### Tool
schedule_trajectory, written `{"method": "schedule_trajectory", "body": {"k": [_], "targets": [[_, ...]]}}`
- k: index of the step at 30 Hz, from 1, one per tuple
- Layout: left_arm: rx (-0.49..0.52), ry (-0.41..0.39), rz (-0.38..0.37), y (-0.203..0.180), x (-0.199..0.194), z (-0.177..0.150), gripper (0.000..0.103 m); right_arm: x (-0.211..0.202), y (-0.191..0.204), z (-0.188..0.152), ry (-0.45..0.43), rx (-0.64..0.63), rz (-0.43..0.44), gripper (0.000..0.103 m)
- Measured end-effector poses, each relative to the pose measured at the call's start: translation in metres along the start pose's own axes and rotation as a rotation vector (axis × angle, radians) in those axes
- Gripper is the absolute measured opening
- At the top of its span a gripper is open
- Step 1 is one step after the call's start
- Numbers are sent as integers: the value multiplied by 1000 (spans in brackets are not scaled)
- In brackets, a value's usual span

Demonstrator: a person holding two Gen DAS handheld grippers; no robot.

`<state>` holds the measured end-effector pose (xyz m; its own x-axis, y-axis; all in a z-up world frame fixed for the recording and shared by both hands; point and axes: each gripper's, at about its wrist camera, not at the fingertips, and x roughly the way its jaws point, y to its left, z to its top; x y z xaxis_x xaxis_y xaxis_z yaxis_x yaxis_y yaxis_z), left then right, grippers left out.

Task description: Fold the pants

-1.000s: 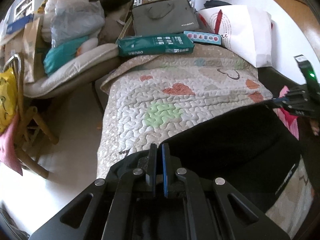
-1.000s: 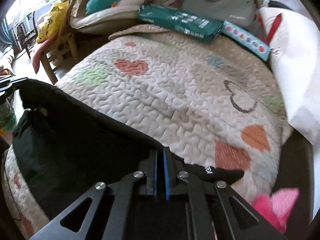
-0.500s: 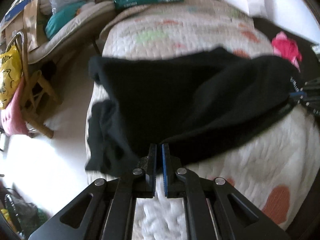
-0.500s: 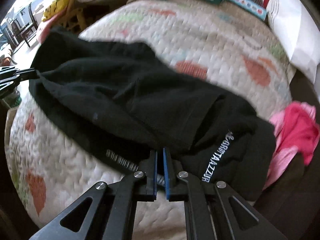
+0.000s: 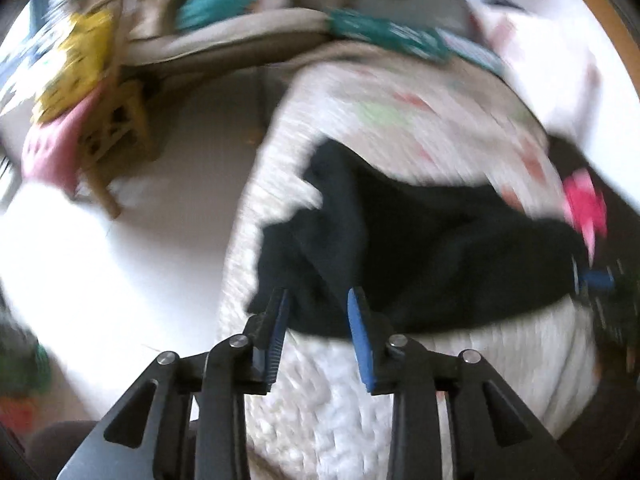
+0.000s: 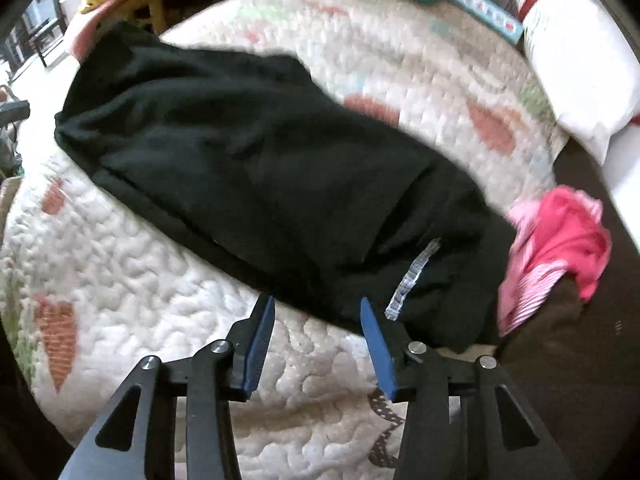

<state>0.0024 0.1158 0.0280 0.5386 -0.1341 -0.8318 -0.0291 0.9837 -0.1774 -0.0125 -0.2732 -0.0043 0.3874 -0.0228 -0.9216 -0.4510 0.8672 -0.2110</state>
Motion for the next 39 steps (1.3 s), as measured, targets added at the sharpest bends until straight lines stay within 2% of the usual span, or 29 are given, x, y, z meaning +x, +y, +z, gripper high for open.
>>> {"method": "schedule_trajectory", "body": {"k": [3,5,7,9,11,13,14,17,19,22,24,26,27,29,34,39], "targets": [[-189,-4,22,26,11,31,31,-33,3,25,-113,12,34,49],[-301,-37,20,43,18,46,31,-49,12,55,-196,24,113,49],[-370,-70,49,60,22,53,31,-55,31,85,-246,11,182,49],[-383,-100,89,70,22,50,31,-57,63,118,-283,-31,266,49],[-395,-109,136,85,24,44,31,-52,97,142,-290,-75,334,49],[-456,-81,114,101,28,43,31,-40,139,167,-272,-113,412,49],[-484,-86,89,107,27,43,31,-35,157,172,-261,-120,428,49],[-524,-124,88,116,20,44,31,-6,205,194,-222,-123,431,49],[-547,-134,72,120,18,45,31,11,230,201,-222,-138,386,49],[-572,-127,34,123,18,47,31,22,252,198,-258,-226,346,49],[-581,-123,16,123,17,47,31,36,261,198,-233,-269,300,46],[-588,-129,9,124,15,47,31,50,257,197,-204,-264,275,20],[-592,-134,7,125,13,46,31,53,251,197,-196,-241,280,17],[-604,-147,14,127,9,45,31,51,237,201,-192,-161,356,4],[-648,-177,22,134,1,40,31,24,227,202,-235,-124,439,1],[-689,-209,41,143,-5,36,31,-4,254,195,-239,-171,632,1]]}}
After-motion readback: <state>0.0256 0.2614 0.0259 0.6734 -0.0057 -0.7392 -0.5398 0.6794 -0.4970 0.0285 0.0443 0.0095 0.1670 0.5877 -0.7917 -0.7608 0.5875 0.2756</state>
